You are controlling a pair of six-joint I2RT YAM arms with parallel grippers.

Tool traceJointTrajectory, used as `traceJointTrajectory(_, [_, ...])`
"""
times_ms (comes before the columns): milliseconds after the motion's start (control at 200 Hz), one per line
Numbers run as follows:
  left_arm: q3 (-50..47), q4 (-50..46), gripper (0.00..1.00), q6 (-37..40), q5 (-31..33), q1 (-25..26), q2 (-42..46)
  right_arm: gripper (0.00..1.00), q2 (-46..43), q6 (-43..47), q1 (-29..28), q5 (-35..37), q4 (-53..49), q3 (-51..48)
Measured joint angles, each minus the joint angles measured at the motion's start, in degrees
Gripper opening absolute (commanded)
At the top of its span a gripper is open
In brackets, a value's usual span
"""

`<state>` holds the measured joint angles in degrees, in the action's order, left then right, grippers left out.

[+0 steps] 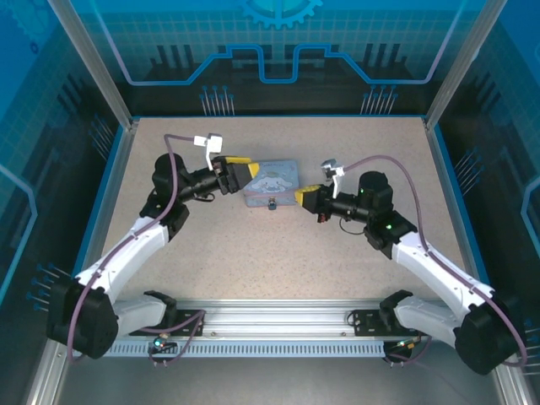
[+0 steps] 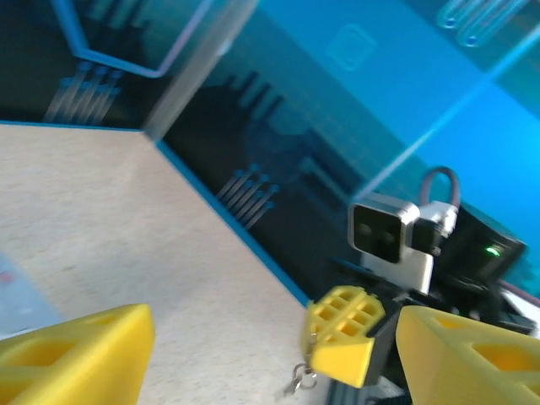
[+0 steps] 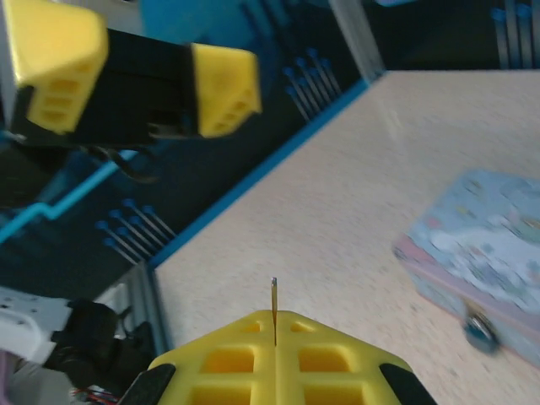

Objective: Unlock the padlock with the key

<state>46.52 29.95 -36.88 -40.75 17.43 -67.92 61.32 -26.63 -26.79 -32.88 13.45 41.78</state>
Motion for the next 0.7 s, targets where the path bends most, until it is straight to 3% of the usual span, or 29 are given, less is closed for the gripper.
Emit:
traceJointTrajectory(125, [0.68, 6.05, 0.63, -2.84, -3.58, 1.64, -3.78, 0.04, 3.85, 0.0, -0.22, -5.62, 3.96, 4.63])
traceJointTrajectory(230, [1.66, 8.11, 0.62, -3.78, -5.38, 2.78, -6.34, 0.04, 6.25, -0.07, -0.87, -8.09, 5.95, 7.54])
traceJointTrajectory(355, [2.01, 9.42, 0.61, -3.76, -6.49, 4.04, -7.32, 0.04, 8.59, -0.31, -1.49, -8.98, 7.78, 9.38])
traceJointTrajectory(700, [2.95, 9.84, 0.46, -3.54, -7.8, 4.57, -7.58, 0.04, 12.0, -2.29, -2.32, -9.6, 10.08, 9.73])
